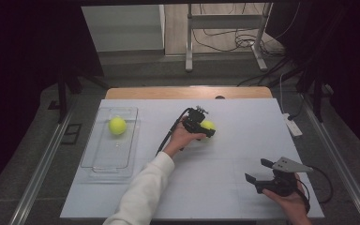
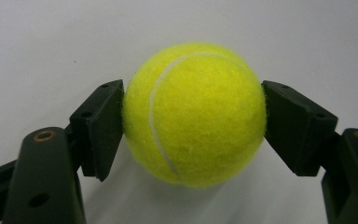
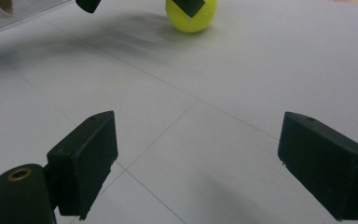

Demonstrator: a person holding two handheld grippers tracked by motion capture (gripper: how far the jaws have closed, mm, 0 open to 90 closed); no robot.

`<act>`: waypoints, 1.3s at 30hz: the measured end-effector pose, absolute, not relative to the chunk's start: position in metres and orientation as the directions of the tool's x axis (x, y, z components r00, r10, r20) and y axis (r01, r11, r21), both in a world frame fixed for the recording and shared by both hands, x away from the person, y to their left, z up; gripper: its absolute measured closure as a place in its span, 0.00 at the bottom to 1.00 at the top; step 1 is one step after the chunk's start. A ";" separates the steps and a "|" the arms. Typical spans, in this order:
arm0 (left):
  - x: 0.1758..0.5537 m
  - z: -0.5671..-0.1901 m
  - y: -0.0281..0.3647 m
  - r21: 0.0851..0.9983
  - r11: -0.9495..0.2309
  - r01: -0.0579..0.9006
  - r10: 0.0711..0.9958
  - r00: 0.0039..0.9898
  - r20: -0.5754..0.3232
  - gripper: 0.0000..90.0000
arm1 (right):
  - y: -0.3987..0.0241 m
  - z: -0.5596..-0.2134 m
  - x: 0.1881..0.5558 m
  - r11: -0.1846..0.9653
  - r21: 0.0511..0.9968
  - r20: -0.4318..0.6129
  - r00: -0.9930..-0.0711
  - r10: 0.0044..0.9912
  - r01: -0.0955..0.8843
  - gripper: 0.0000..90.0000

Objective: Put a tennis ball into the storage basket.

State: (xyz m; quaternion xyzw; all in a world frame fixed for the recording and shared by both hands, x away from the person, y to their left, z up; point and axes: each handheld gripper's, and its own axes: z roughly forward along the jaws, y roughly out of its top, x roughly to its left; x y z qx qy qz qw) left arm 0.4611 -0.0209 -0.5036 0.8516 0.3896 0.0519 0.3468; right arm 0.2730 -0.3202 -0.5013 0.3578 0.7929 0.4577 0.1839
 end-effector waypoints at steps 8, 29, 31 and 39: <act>0.459 -0.501 -0.021 0.637 -0.462 0.617 0.698 0.696 -0.168 0.30 | -0.321 -0.501 0.273 0.326 0.857 0.034 -0.675 0.737 0.399 0.14; 0.441 -0.476 -0.009 0.687 -0.461 0.561 0.661 0.734 -0.155 0.30 | -0.320 -0.501 0.273 0.326 0.858 0.032 -0.675 0.737 0.398 0.14; 0.439 -0.473 -0.006 0.694 -0.458 0.556 0.661 0.734 -0.152 0.30 | -0.320 -0.501 0.272 0.327 0.857 0.032 -0.675 0.737 0.398 0.14; 0.430 -0.468 0.003 0.720 -0.434 0.542 0.664 0.732 -0.151 0.30 | -0.320 -0.501 0.272 0.331 0.856 0.027 -0.674 0.739 0.397 0.14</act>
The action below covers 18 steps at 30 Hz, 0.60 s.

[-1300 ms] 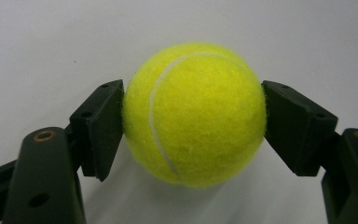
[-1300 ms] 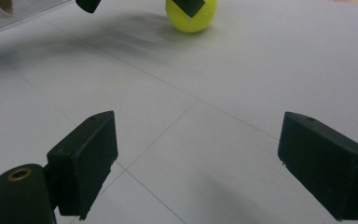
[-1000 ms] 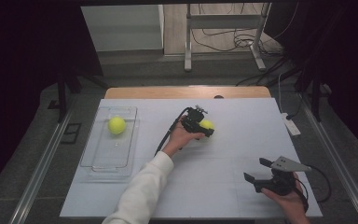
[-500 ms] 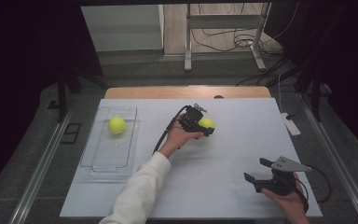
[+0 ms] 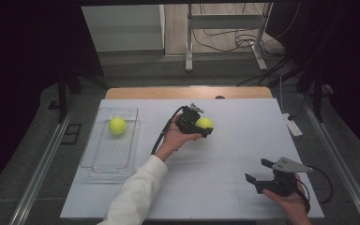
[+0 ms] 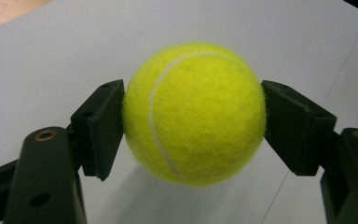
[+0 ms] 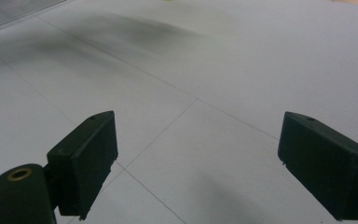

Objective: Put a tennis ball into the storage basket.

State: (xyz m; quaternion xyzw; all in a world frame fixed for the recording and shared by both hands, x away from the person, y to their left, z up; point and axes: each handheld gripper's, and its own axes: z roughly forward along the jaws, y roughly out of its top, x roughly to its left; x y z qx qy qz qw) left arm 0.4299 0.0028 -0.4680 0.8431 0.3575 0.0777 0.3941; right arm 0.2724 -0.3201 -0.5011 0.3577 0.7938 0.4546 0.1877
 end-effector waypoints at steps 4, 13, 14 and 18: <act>0.427 -0.466 0.006 0.726 -0.427 0.540 0.662 0.733 -0.156 0.30 | -0.320 -0.501 0.272 0.330 0.855 0.028 -0.673 0.739 0.399 0.14; 0.419 -0.462 0.012 0.743 -0.406 0.533 0.654 0.737 -0.171 0.30 | -0.320 -0.501 0.272 0.328 0.856 0.028 -0.671 0.741 0.399 0.14; 0.418 -0.462 0.013 0.744 -0.402 0.533 0.653 0.737 -0.175 0.30 | -0.320 -0.501 0.272 0.328 0.856 0.029 -0.671 0.741 0.399 0.14; 0.415 -0.460 0.015 0.749 -0.401 0.527 0.653 0.738 -0.170 0.30 | -0.319 -0.501 0.272 0.329 0.856 0.028 -0.671 0.741 0.398 0.14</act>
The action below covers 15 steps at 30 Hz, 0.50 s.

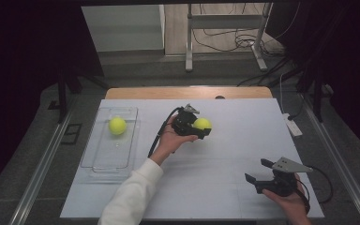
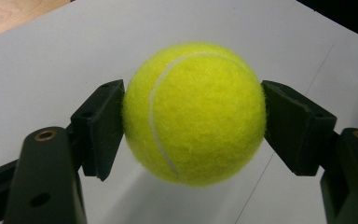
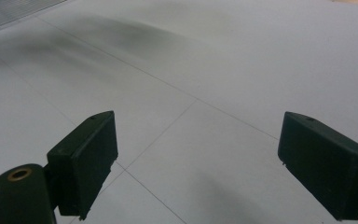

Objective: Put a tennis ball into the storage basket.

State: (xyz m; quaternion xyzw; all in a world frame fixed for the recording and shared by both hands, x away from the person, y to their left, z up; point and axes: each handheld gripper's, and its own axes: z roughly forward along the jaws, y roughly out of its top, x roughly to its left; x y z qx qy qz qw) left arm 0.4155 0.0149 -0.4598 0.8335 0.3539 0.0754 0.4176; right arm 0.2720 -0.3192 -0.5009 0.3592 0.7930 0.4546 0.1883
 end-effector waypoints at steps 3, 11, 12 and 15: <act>0.413 -0.458 0.017 0.754 -0.397 0.524 0.652 0.739 -0.170 0.30 | -0.319 -0.501 0.272 0.327 0.857 0.028 -0.670 0.742 0.399 0.14; 0.405 -0.455 0.023 0.763 -0.391 0.514 0.647 0.743 -0.169 0.30 | -0.319 -0.501 0.272 0.328 0.856 0.027 -0.669 0.743 0.400 0.14; 0.404 -0.455 0.024 0.765 -0.389 0.513 0.648 0.743 -0.169 0.30 | -0.319 -0.501 0.272 0.329 0.856 0.026 -0.669 0.743 0.399 0.14; 0.400 -0.453 0.026 0.768 -0.391 0.508 0.645 0.747 -0.165 0.30 | -0.319 -0.501 0.272 0.327 0.856 0.029 -0.669 0.742 0.400 0.14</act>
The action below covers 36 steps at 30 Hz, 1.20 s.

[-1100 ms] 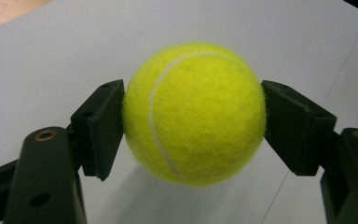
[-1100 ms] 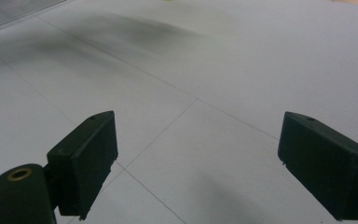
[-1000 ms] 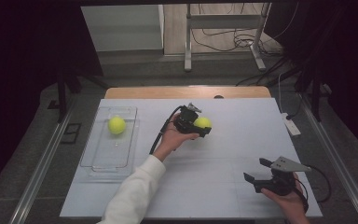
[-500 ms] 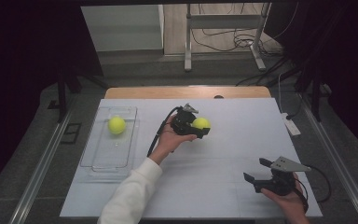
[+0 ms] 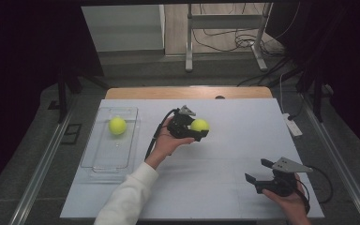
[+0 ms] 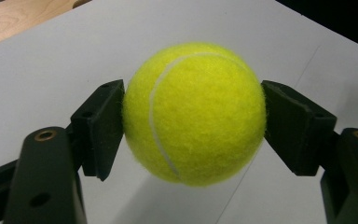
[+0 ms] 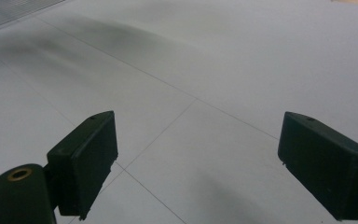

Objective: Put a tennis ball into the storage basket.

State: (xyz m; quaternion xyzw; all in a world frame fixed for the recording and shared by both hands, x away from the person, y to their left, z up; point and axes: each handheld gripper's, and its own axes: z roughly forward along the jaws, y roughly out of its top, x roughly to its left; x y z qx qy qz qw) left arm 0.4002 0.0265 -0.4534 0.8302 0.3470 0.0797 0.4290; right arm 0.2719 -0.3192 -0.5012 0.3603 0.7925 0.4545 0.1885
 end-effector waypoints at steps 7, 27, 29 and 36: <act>0.393 -0.449 0.032 0.772 -0.394 0.499 0.647 0.747 -0.152 0.30 | -0.319 -0.501 0.272 0.328 0.856 0.028 -0.668 0.744 0.400 0.14; 0.381 -0.444 0.037 0.790 -0.390 0.473 0.638 0.757 -0.138 0.30 | -0.319 -0.501 0.272 0.329 0.855 0.027 -0.669 0.743 0.400 0.14; 0.380 -0.444 0.038 0.790 -0.391 0.473 0.640 0.756 -0.136 0.30 | -0.319 -0.501 0.272 0.330 0.855 0.026 -0.669 0.742 0.400 0.14; 0.377 -0.442 0.042 0.795 -0.386 0.467 0.641 0.756 -0.133 0.30 | -0.319 -0.501 0.272 0.330 0.855 0.027 -0.669 0.743 0.401 0.14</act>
